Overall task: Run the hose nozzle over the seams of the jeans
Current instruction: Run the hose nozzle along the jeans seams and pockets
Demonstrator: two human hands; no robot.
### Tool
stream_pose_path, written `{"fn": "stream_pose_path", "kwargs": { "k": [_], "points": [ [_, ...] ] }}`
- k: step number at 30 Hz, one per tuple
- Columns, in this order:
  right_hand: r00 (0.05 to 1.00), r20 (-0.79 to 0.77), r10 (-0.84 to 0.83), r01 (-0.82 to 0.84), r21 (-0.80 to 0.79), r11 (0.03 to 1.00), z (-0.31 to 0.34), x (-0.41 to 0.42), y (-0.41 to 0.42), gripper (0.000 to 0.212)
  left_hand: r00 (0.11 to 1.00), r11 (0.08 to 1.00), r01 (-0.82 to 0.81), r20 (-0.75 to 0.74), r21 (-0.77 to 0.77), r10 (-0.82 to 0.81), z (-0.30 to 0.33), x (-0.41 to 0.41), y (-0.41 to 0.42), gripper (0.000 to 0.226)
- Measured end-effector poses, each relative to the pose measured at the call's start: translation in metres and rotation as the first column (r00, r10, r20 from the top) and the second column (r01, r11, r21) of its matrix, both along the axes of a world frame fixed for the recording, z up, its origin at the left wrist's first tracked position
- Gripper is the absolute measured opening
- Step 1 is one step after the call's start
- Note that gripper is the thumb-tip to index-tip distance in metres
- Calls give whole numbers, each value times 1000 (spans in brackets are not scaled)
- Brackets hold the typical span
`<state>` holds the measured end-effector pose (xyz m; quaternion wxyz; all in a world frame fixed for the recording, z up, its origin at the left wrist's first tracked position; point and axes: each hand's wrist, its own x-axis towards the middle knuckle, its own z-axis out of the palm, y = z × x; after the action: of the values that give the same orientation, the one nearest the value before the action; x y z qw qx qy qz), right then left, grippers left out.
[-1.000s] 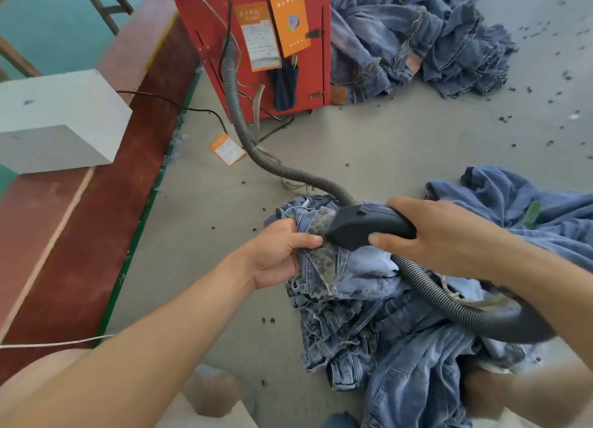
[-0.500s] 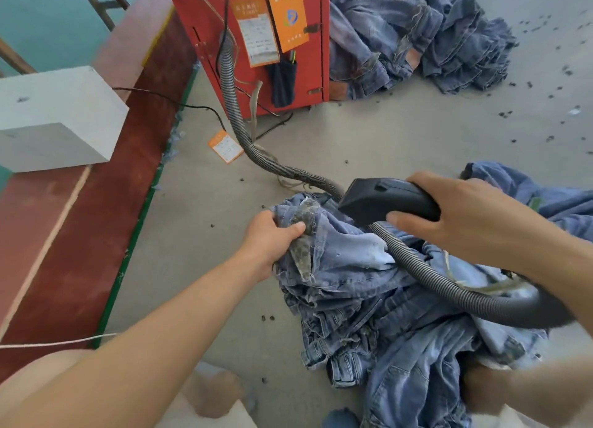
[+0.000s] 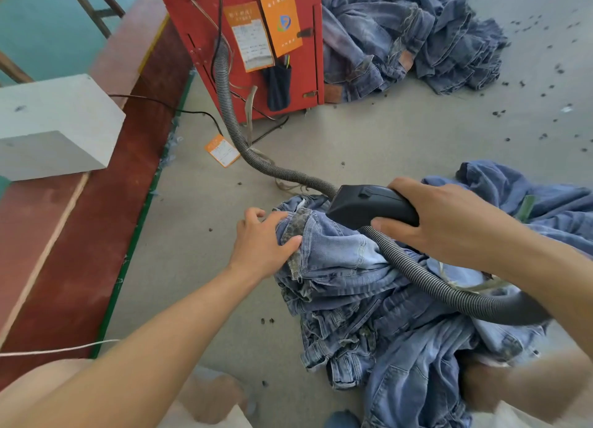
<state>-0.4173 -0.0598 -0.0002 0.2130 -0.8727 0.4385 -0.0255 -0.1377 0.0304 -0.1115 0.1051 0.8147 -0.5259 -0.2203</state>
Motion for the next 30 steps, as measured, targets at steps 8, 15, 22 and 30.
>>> {"fn": "stream_pose_path", "kwargs": {
  "k": [8,15,22,30],
  "points": [
    [1000,-4,9,-9,-4,1000,-1,2,2,42,994,995,77,83,-63,-71,3,-10,5,18],
    [1000,19,25,-24,-26,999,0,-2,-1,39,856,939,-294,-486,-177,176,24,-19,-11,26],
    [997,27,72,-73,42,996,5,-8,2,31,-219,824,-471,-947,315,237,42,-33,-8,27],
    [994,-11,-109,109,43,993,0,22,-8,29,-114,894,-382,-972,233,205,41,-46,-2,27]
  ]
}}
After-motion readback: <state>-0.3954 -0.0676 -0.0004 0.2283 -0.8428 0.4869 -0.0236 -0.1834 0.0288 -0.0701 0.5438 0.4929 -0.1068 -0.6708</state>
